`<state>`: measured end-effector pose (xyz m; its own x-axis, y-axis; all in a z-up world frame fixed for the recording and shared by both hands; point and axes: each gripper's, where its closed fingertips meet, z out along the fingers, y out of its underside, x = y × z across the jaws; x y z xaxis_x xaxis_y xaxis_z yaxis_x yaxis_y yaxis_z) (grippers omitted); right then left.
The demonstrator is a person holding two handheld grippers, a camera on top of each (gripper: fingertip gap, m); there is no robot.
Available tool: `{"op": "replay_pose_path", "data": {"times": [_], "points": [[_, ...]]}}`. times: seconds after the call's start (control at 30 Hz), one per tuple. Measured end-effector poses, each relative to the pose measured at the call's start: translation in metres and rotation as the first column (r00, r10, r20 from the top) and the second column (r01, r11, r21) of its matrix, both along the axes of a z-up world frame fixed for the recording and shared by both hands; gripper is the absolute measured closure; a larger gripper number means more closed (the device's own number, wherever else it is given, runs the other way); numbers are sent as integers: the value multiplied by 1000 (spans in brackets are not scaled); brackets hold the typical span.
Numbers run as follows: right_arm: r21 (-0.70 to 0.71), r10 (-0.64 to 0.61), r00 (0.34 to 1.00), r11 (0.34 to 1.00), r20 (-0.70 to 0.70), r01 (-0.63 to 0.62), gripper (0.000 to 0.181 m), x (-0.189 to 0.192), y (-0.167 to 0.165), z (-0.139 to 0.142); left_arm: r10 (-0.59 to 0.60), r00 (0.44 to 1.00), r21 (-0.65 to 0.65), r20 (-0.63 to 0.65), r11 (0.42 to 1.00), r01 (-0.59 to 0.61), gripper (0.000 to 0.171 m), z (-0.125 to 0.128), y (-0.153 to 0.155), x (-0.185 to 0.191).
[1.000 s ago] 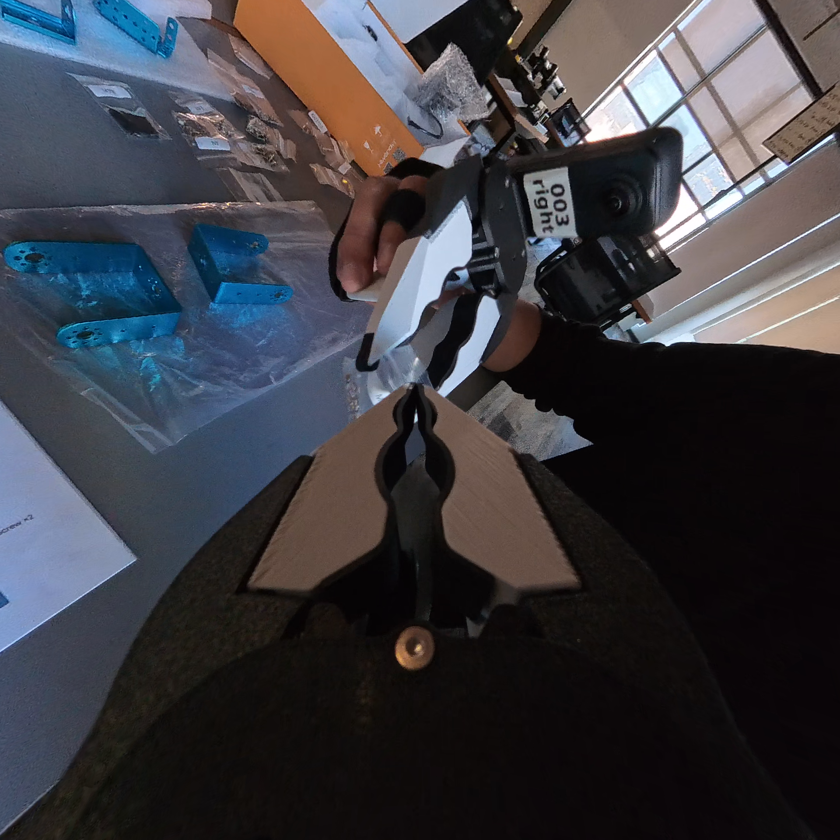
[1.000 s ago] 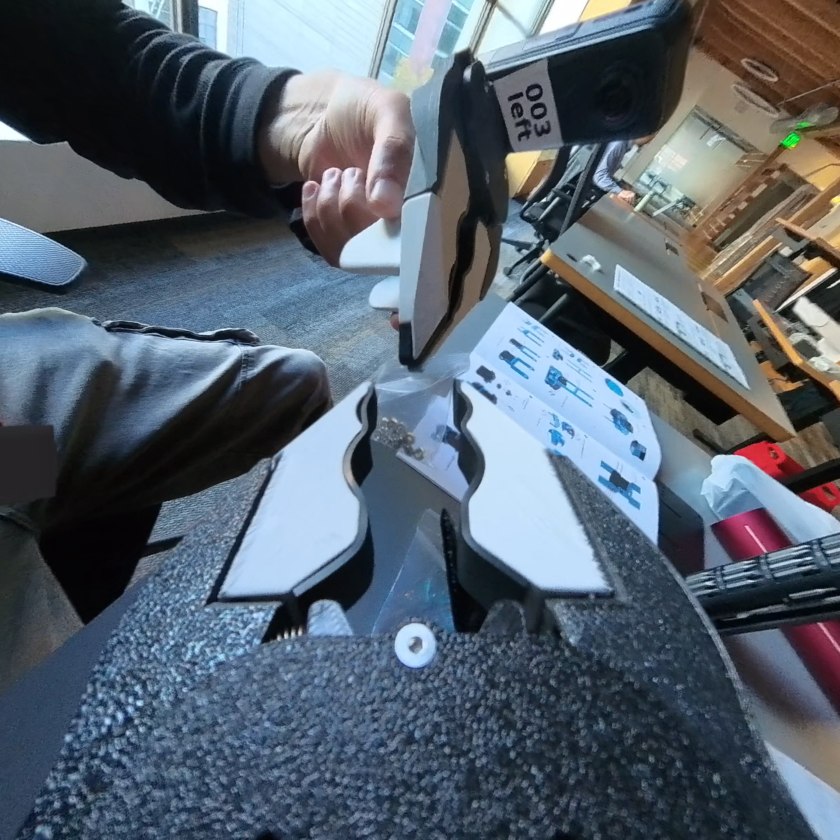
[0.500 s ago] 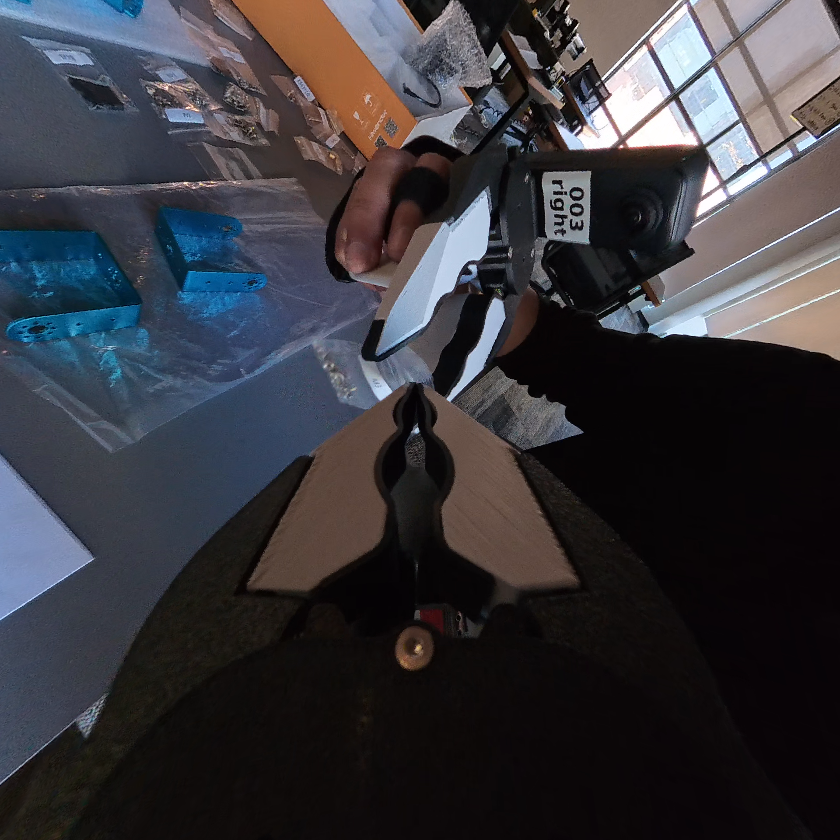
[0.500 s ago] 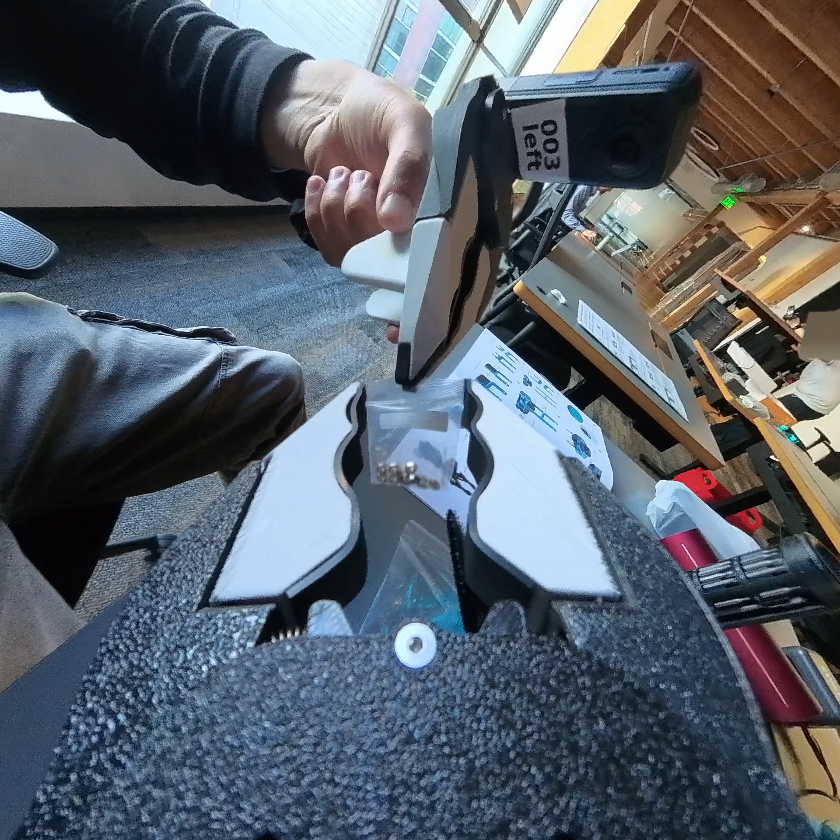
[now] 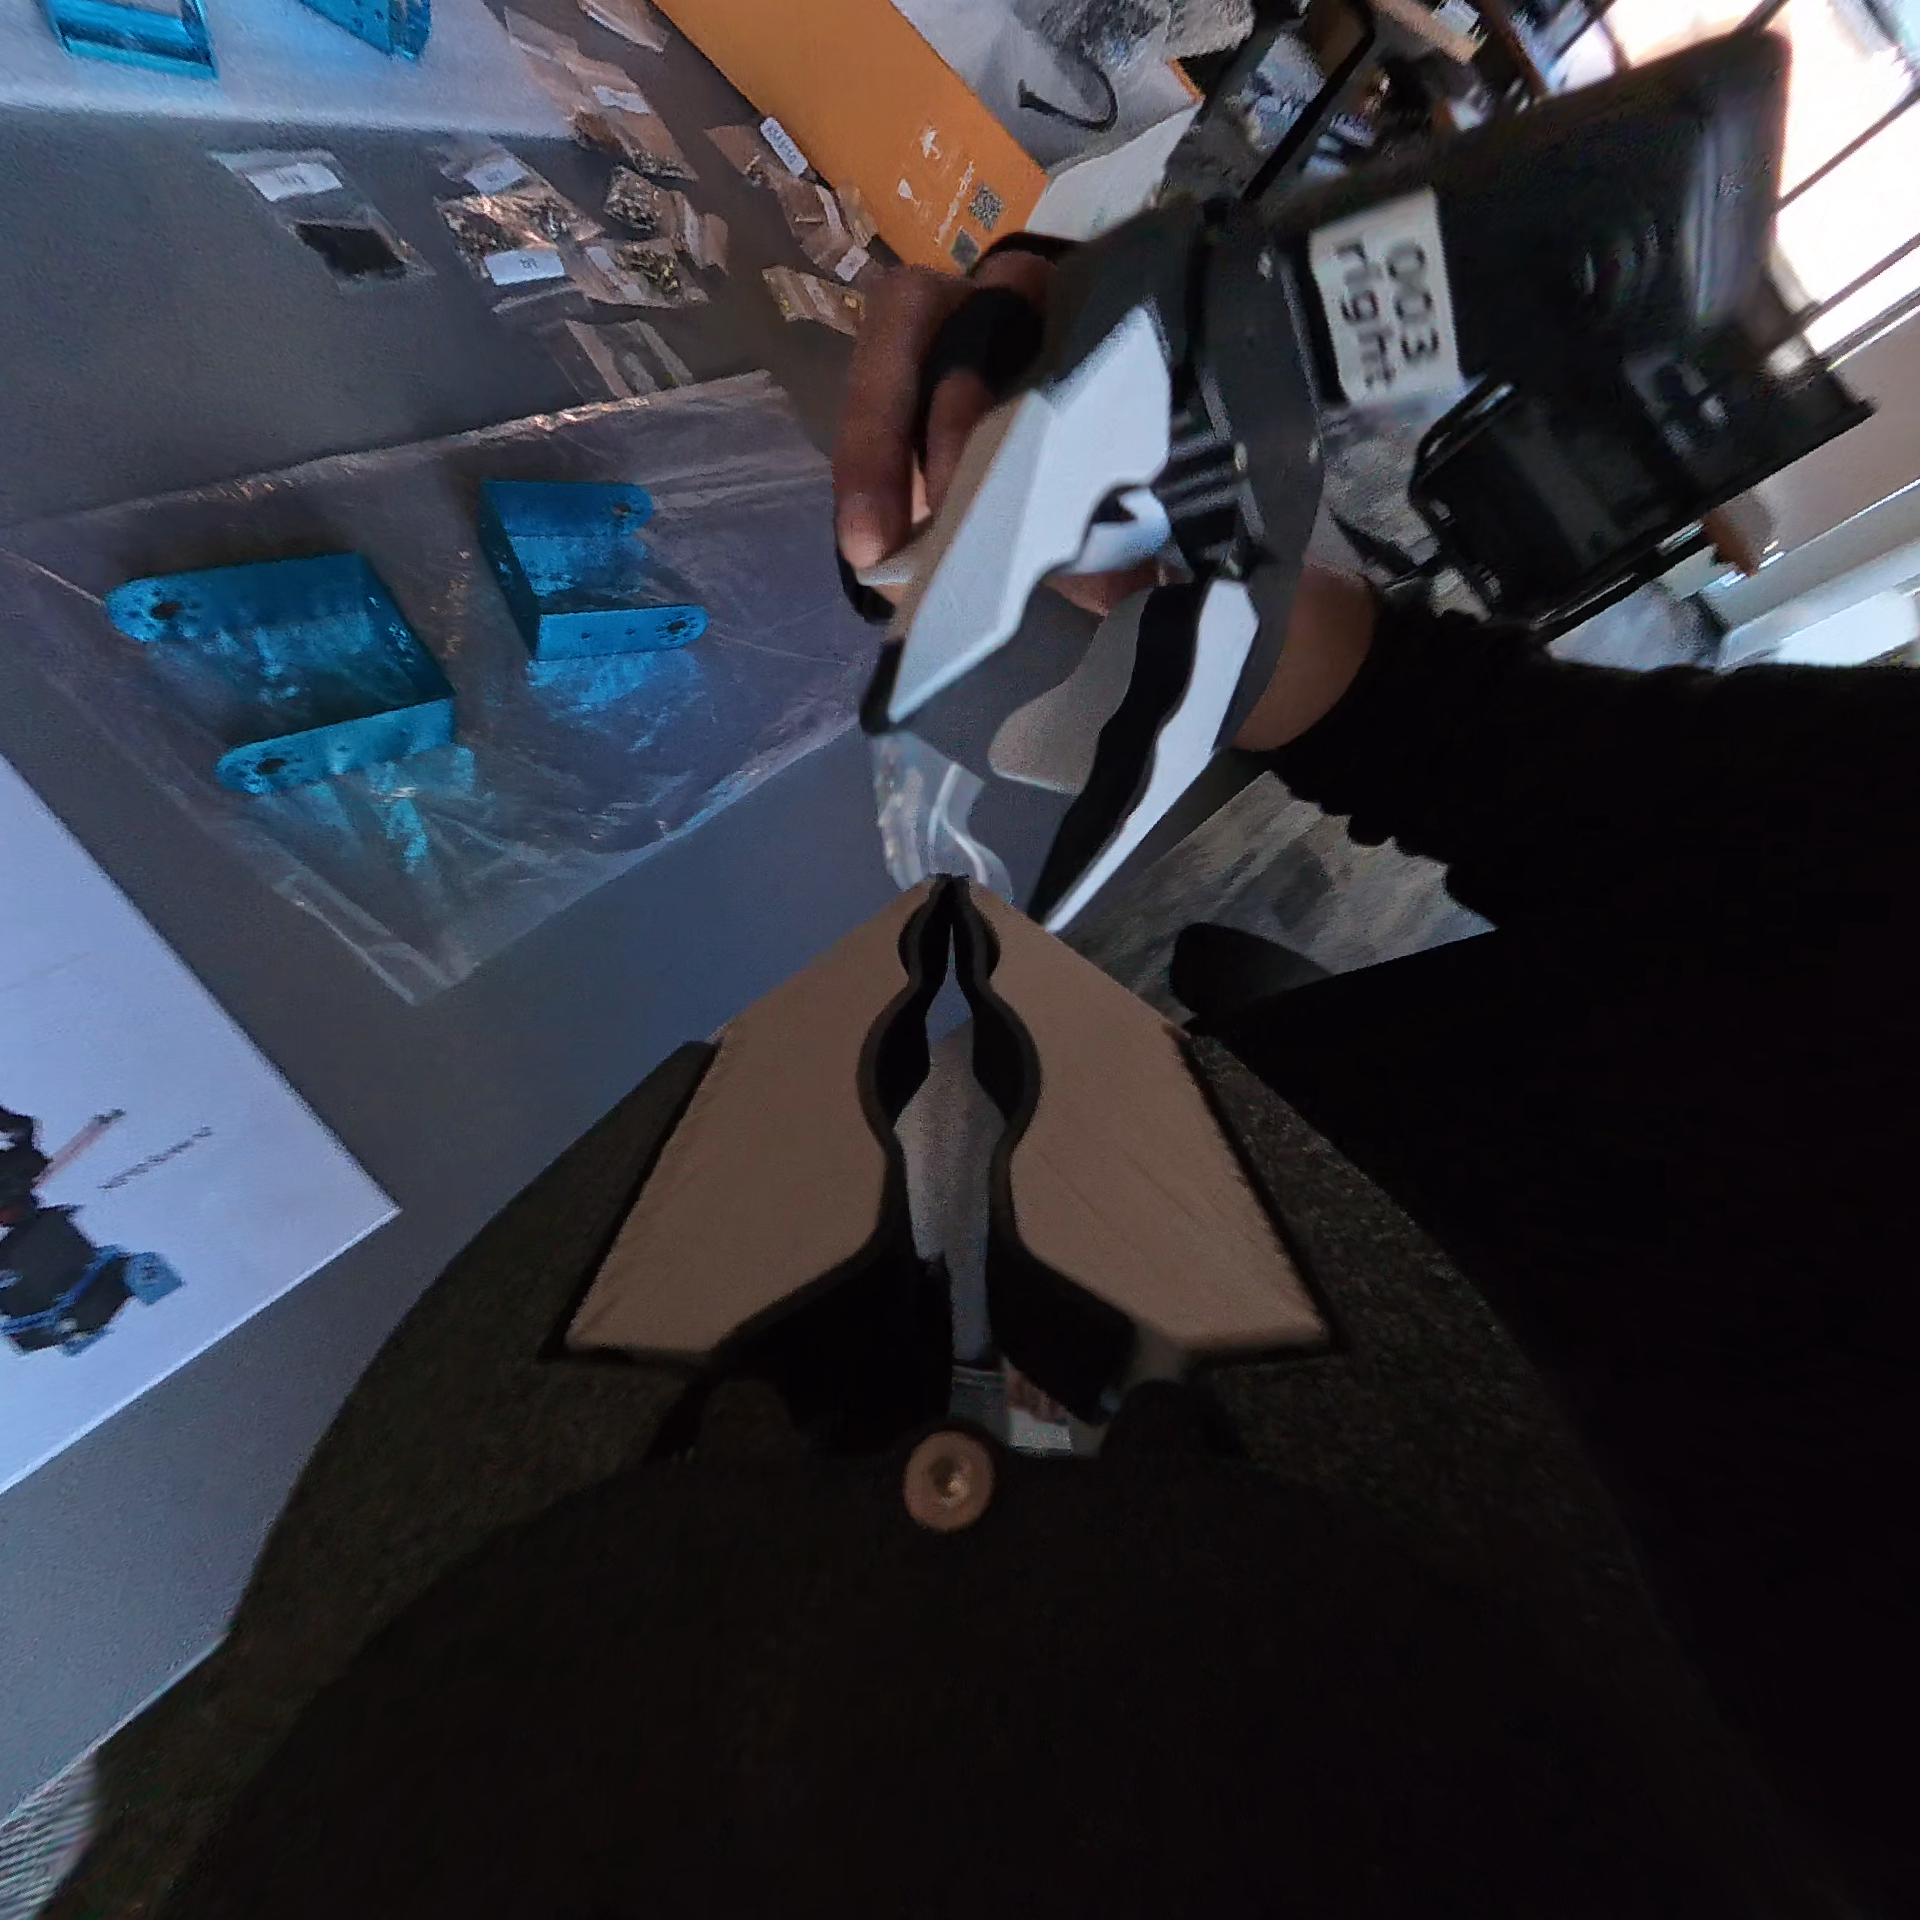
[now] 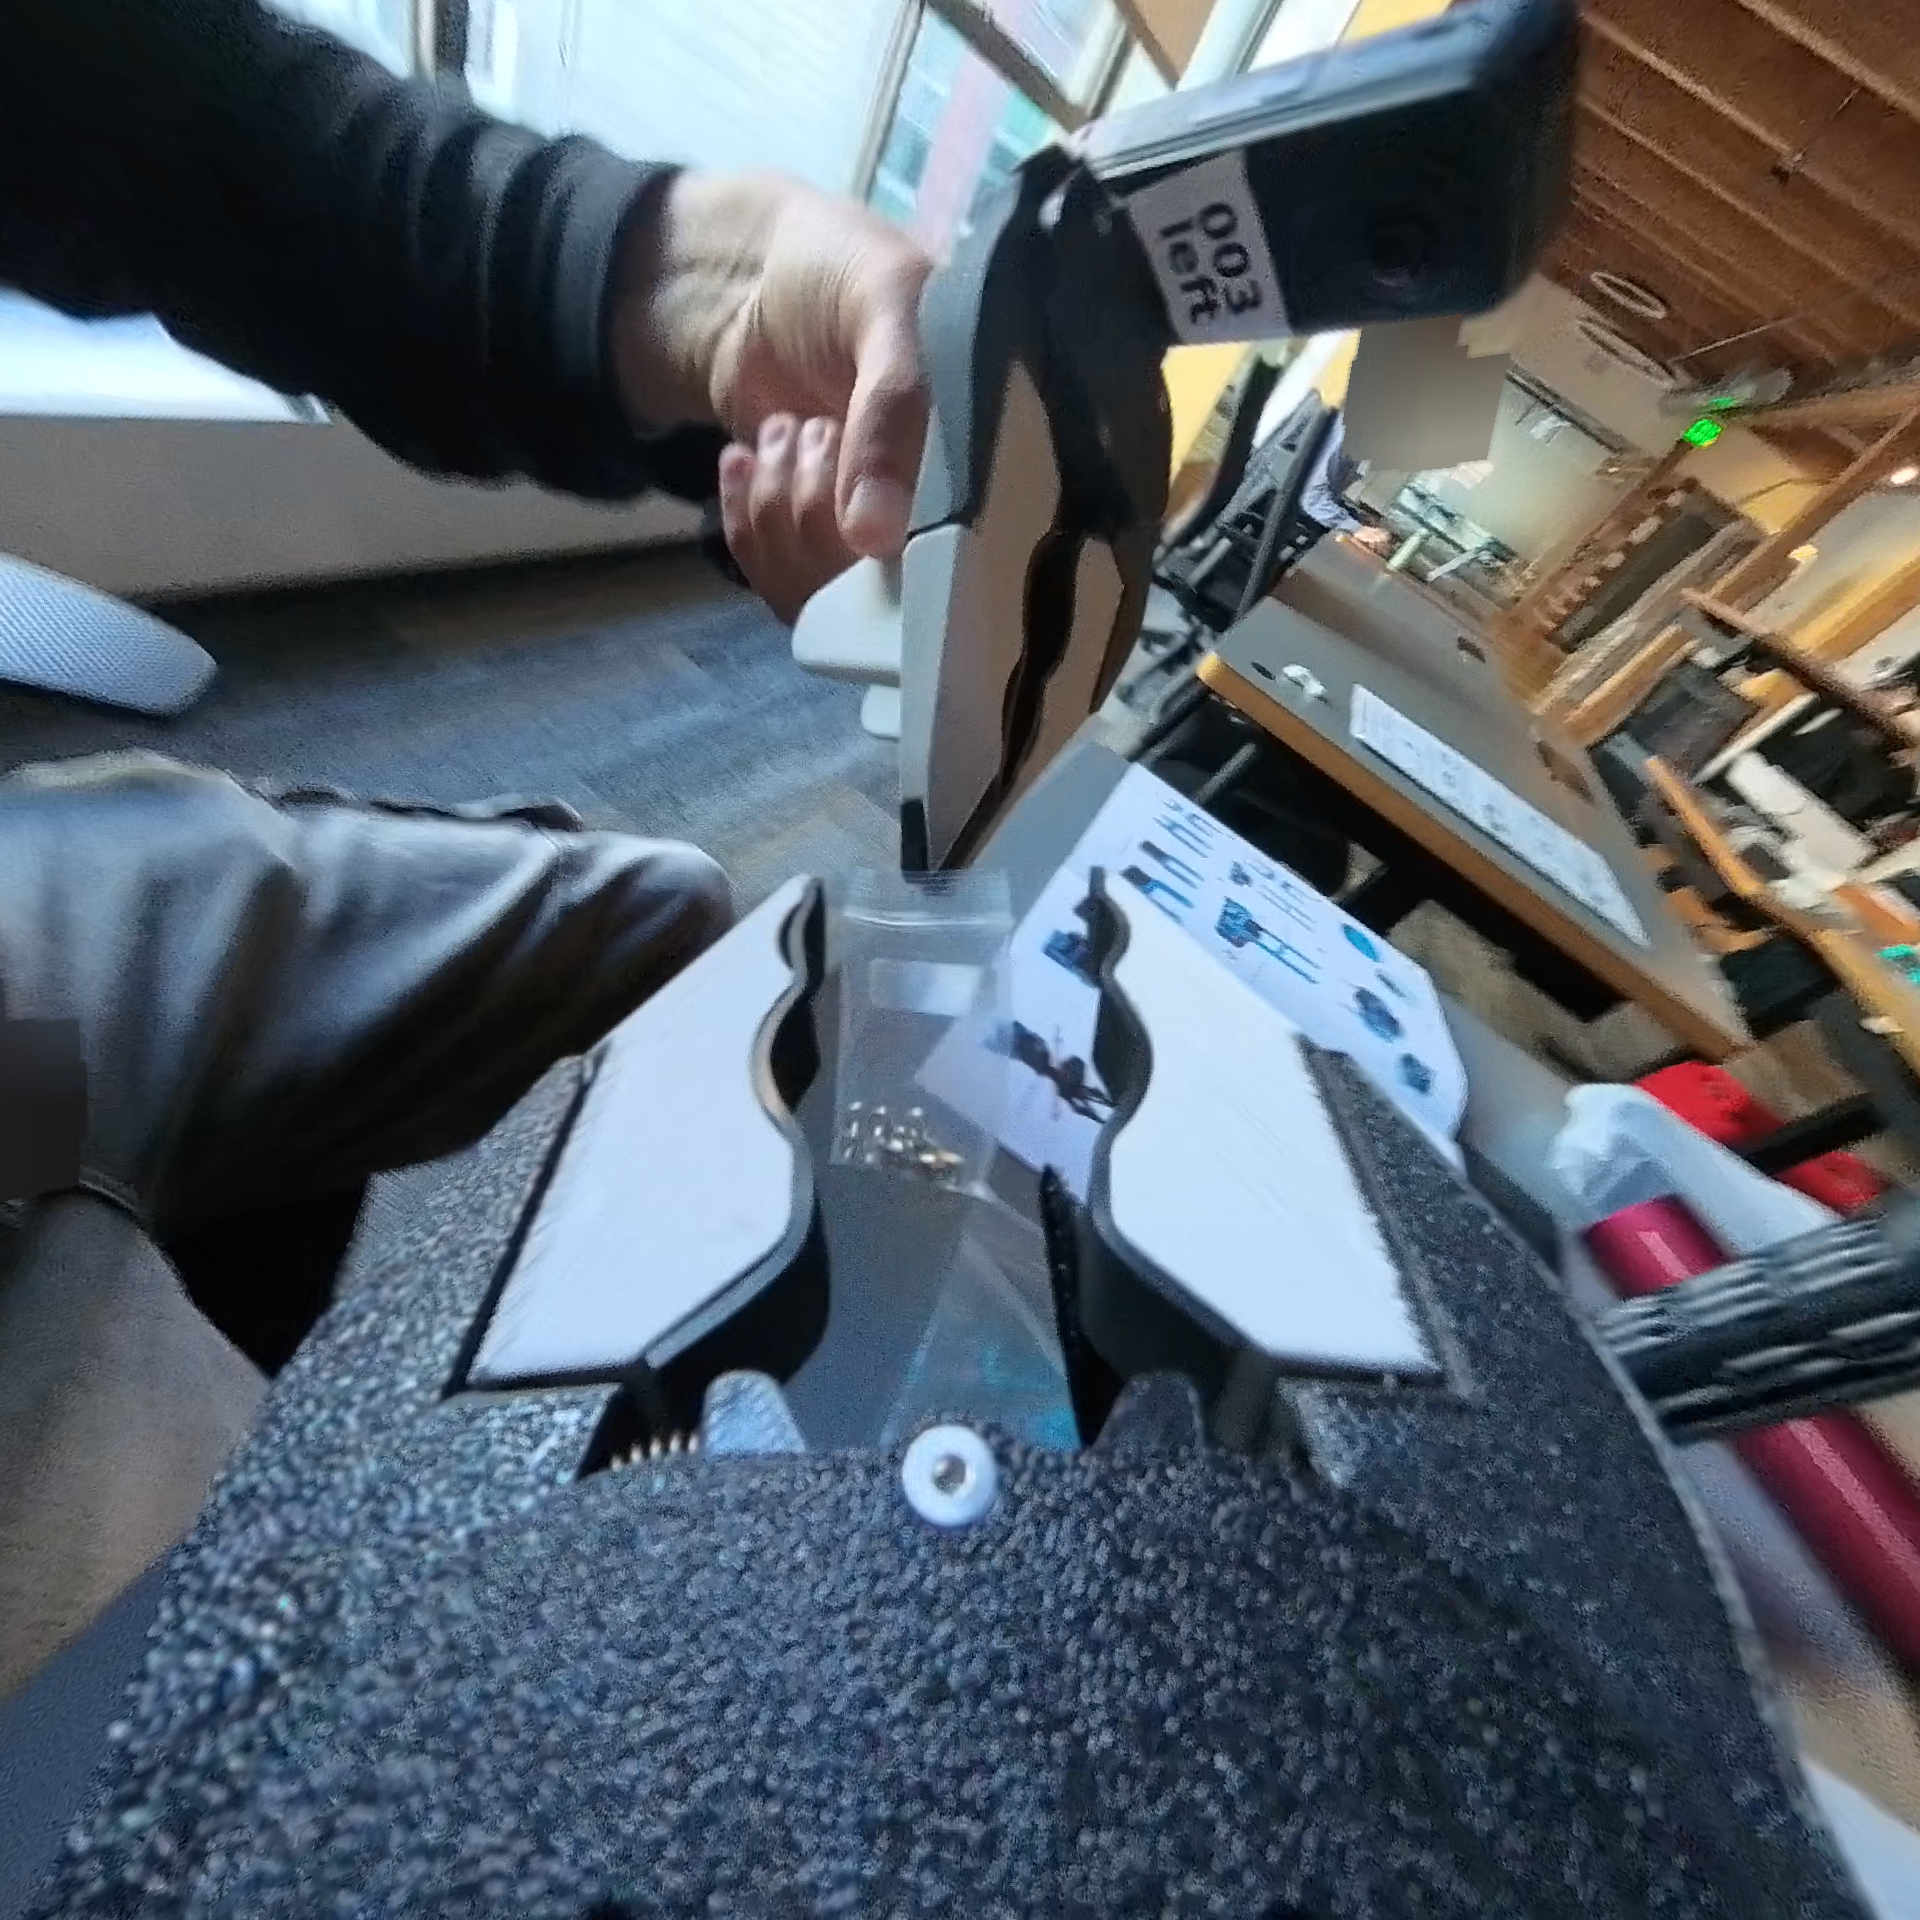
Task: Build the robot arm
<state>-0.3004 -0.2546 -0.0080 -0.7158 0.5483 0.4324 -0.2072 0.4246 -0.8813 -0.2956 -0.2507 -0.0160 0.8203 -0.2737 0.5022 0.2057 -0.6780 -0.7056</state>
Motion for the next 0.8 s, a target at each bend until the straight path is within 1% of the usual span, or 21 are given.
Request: {"op": "replay_pose_path", "data": {"times": [0.07, 0.1, 0.13, 0.17, 0.2, 0.23, 0.27, 0.3, 0.33, 0.4, 0.43, 0.5, 0.53, 0.57, 0.6, 0.63, 0.67, 0.73, 0.8], "points": [[-164, 52, 994, 986, 97, -36, 117, 4, 11, 7, -12, 997, 22, -77, 1000, 14, 171, 4, 1, -2], [-273, 103, 980, 960, 168, -54, 114, 6, 19, 8, -24, 994, 39, -111, 999, 29, 171, 7, 1, -2], [-389, 166, 955, 919, 244, -61, 116, 6, 28, 7, -37, 992, 55, -124, 998, 45, 171, 11, 2, 0], [-493, 218, 923, 870, 317, -36, 119, 2, 38, 3, -49, 991, 67, -123, 996, 57, 171, 15, 3, 2], [-571, 275, 883, 821, 381, -9, 122, -1, 45, -4, -59, 991, 81, -117, 994, 69, 171, 20, 3, 4], [-628, 349, 838, 778, 418, -11, 122, 0, 46, -9, -71, 991, 97, -112, 992, 82, 171, 24, 4, 7], [-675, 404, 810, 738, 424, -15, 122, 0, 47, -10, -81, 991, 112, -108, 989, 93, 171, 28, 5, 9], [-710, 434, 801, 704, 411, -17, 122, -1, 49, -9, -91, 991, 129, -96, 986, 103, 171, 32, 6, 11], [-742, 480, 788, 669, 385, -45, 127, 2, 49, -6, -106, 991, 149, -78, 982, 117, 171, 37, 7, 15], [-791, 581, 747, 599, 323, -123, 142, 14, 49, 5, -102, 992, 172, -68, 979, 112, 171, 42, 11, 16], [-806, 605, 741, 573, 292, -150, 144, 18, 49, 11, -101, 993, 180, -64, 977, 111, 171, 42, 13, 16], [-810, 608, 755, 557, 246, -184, 147, 24, 52, 20, -107, 993, 192, -42, 975, 113, 171, 42, 16, 19], [-802, 594, 764, 571, 254, -177, 150, 24, 52, 20, -112, 993, 196, -40, 974, 118, 171, 40, 18, 20], [-781, 565, 776, 604, 281, -157, 150, 21, 53, 16, -112, 993, 195, -44, 974, 119, 171, 37, 20, 21], [-777, 549, 791, 609, 270, -157, 160, 21, 55, 17, -107, 993, 196, -43, 974, 114, 171, 36, 23, 21], [-785, 547, 799, 597, 249, -165, 171, 23, 59, 20, -109, 994, 201, -29, 973, 113, 171, 36, 25, 21], [-790, 546, 801, 591, 245, -161, 171, 24, 62, 21, -107, 994, 210, -13, 972, 107, 171, 38, 27, 21], [-787, 531, 804, 602, 268, -135, 170, 24, 68, 15, -100, 995, 230, 0, 968, 97, 171, 40, 31, 19], [-794, 501, 824, 598, 265, -108, 169, 24, 75, 12, -110, 994, 241, 14, 965, 104, 171, 39, 36, 21]]}}
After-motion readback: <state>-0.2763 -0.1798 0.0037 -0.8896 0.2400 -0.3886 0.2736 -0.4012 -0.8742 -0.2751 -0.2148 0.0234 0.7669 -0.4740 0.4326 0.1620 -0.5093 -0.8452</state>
